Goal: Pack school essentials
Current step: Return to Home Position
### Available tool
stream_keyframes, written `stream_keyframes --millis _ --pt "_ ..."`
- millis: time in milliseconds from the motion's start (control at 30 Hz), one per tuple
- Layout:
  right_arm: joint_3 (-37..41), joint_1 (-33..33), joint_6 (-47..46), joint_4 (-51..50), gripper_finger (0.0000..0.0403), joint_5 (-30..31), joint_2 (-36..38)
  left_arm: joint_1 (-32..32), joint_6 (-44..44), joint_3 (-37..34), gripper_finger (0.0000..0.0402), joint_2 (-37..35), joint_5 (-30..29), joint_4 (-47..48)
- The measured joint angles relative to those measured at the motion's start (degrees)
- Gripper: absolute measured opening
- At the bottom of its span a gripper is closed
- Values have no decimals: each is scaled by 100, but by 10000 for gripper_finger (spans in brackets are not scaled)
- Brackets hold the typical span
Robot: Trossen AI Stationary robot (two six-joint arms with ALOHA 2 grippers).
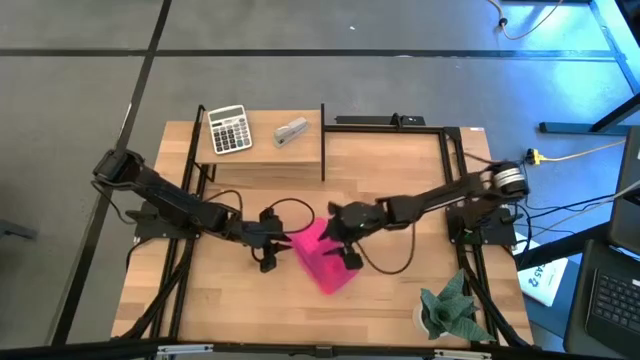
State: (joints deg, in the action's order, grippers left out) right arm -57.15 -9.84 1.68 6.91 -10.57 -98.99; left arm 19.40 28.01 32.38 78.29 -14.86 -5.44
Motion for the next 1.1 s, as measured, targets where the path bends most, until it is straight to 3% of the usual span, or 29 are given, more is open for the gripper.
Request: stream_keyframes --millis 167,400,533,667,833,1100 --pt "-10 -7 -18 -612 209 687 876 28 -9 15 96 -598 -124 259" --pt "-19 10 -611 -1181 203 1610 2085 79 -193 23 96 -1644 -815 602" --pt "-21 14 -610 -1532 167 2184 2692 87 -460 24 95 -2320 -1238 924" --pt "-21 106 -758 -2080 103 2597 3272 76 -810 31 67 -2984 -1544 1245" --pt "-22 324 -958 -3004 16 2365 3917 37 -1192 31 7 -3789 -1610 1769" --pt "14 973 -1047 -3603 4 758 4720 -357 -1351 33 1 -4965 -788 2116"
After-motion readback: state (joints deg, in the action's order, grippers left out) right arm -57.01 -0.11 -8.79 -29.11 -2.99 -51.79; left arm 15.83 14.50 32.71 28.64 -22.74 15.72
